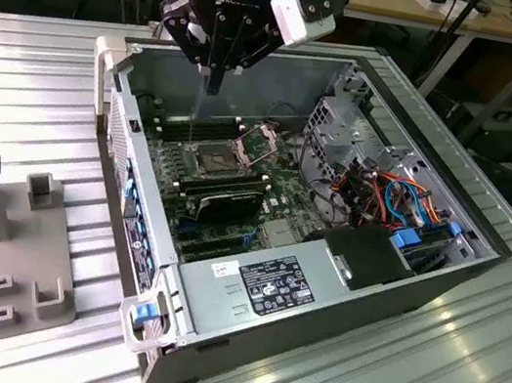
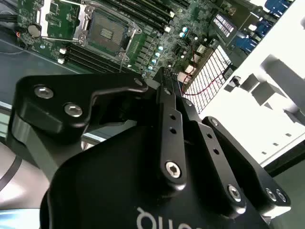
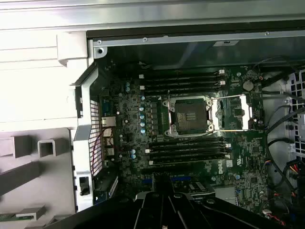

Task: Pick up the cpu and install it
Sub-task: 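Reach for the cpu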

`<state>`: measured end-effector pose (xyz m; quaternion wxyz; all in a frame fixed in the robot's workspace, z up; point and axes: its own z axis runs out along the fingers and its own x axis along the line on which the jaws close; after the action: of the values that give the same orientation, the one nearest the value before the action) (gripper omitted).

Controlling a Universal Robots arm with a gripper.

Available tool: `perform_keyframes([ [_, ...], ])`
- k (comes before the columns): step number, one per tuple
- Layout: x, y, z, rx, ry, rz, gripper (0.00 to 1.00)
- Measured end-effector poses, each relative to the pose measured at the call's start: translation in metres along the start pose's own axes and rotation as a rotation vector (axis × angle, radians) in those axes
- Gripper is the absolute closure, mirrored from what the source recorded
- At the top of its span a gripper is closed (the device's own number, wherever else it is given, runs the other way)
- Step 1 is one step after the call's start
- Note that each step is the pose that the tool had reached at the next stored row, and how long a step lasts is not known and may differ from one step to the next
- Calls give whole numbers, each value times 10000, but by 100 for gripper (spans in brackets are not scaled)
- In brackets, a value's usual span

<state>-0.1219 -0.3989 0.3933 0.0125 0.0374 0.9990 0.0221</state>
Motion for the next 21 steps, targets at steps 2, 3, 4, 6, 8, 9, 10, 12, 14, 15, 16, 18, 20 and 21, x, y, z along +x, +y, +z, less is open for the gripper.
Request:
perform_keyframes([
  [2,0,0,0,0,-1,0,89],
  [3,0,0,0,0,0,0,89],
  [4,0,0,0,0,0,0,89],
  [6,0,0,0,0,0,0,89],
  [8,0,0,0,0,0,0,89],
  [9,0,0,0,0,0,1,89],
  [10,0,0,0,0,0,0,89],
  [12,0,0,0,0,0,0,89],
  [14,4,0,0,0,-1,1,89],
  [15,27,-2,-1,0,0,2,89],
  [16,38,-3,-1,0,-1,0,89],
  [18,74,-5,-2,0,0,1,89],
  [20,118,-9,-3,0,0,0,89],
  [21,128,-9,-3,0,0,0,89],
])
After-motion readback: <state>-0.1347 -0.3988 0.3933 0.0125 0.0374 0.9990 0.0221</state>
